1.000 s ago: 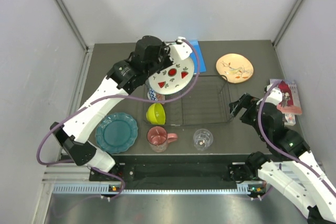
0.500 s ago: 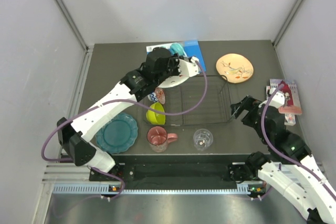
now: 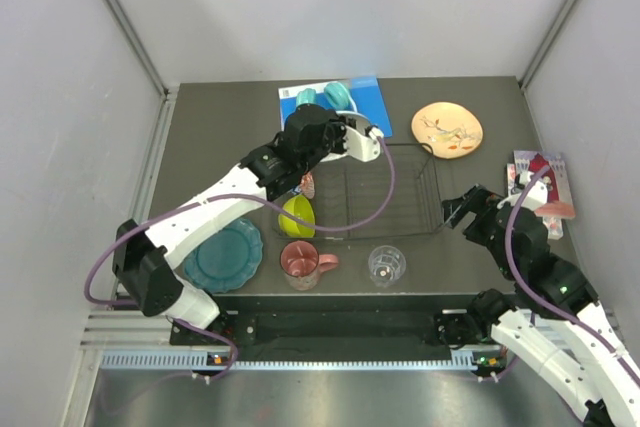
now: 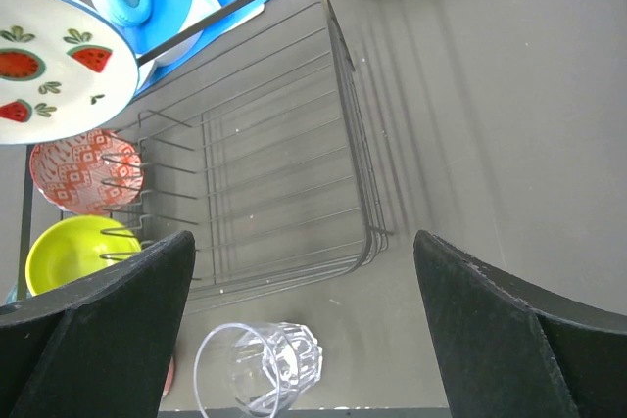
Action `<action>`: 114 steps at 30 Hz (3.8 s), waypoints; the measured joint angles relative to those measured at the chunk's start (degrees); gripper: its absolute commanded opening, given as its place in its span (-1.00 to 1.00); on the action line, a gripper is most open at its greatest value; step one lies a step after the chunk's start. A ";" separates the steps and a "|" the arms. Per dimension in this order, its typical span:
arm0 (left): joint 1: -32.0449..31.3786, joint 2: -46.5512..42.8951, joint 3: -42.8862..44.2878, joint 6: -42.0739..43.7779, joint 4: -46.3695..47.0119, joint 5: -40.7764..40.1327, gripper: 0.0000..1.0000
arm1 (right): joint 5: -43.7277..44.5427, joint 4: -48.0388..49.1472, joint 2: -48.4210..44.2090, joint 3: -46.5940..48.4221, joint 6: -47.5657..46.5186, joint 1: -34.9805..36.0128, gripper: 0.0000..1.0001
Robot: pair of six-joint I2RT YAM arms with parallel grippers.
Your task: Load the mixed dishes into the dish rack
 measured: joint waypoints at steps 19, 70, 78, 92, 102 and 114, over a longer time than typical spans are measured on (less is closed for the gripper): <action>-1.20 -1.68 -9.25 6.36 9.97 2.71 -1.00 | 0.04 -0.17 0.02 -0.02 0.50 0.00 0.83; -5.01 -10.58 -23.58 11.65 21.44 -0.09 -1.00 | 0.74 -1.22 0.02 -0.02 0.44 0.00 0.84; -6.51 -9.77 -26.36 11.67 23.32 -0.04 -1.00 | 0.72 -1.20 -0.35 -0.02 0.44 0.00 0.84; -6.67 -7.39 -28.04 11.82 24.94 -0.13 -1.00 | 0.74 -1.29 0.07 0.11 0.46 0.00 0.84; -6.78 -5.49 -29.38 12.11 25.59 -1.62 -0.51 | 1.07 -1.77 1.27 2.47 0.48 0.00 0.89; -6.60 -4.35 -28.52 13.57 28.30 -6.29 0.98 | 3.30 -2.73 2.36 3.39 1.42 0.00 0.97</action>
